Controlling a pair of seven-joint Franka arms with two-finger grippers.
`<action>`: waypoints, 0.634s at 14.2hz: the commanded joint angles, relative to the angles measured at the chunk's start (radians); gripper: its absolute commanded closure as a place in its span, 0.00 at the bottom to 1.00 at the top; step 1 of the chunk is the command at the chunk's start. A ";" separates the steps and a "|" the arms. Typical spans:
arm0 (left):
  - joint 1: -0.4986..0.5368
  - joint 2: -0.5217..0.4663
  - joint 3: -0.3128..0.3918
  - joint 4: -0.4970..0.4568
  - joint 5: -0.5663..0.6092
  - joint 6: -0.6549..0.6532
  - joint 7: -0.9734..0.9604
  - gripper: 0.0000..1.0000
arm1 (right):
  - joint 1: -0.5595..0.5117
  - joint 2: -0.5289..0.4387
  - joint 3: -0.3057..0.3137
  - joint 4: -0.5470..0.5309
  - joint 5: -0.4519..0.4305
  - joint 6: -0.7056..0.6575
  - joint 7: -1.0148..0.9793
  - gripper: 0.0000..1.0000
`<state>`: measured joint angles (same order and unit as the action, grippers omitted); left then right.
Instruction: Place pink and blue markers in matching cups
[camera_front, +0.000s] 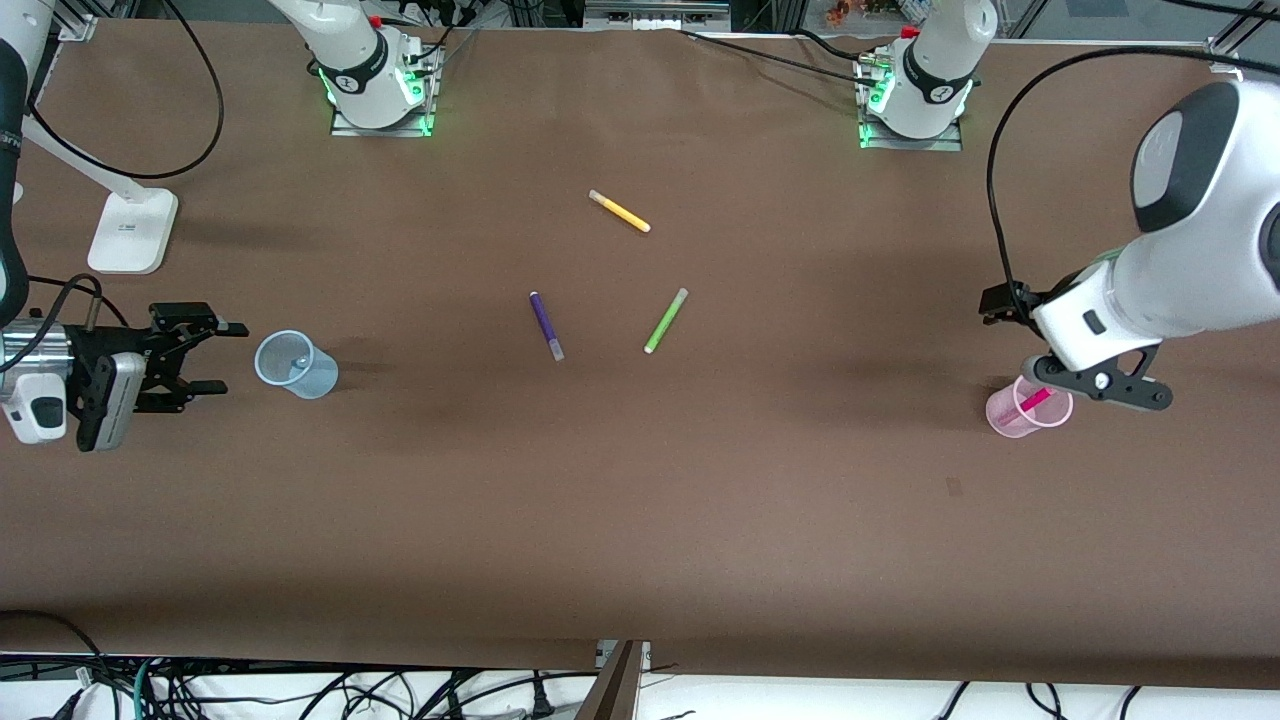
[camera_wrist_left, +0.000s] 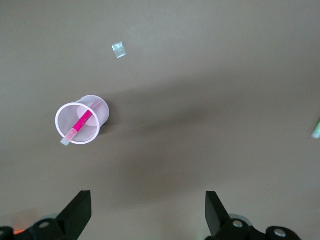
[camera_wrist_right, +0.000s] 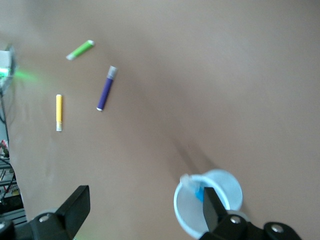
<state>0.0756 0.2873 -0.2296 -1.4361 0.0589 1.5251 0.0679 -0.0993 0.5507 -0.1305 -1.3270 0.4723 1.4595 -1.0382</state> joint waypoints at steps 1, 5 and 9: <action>0.036 -0.178 0.001 -0.229 -0.057 0.151 -0.017 0.00 | 0.045 -0.033 0.006 0.055 -0.119 -0.056 0.237 0.00; 0.041 -0.235 0.038 -0.248 -0.109 0.182 -0.002 0.00 | 0.151 -0.106 0.012 0.036 -0.328 -0.057 0.629 0.00; -0.040 -0.257 0.133 -0.248 -0.108 0.173 0.038 0.00 | 0.165 -0.254 0.109 -0.098 -0.437 -0.064 0.967 0.00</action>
<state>0.0554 0.0638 -0.1191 -1.6515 -0.0238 1.6850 0.0722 0.0730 0.4047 -0.0681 -1.3074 0.1033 1.3895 -0.2083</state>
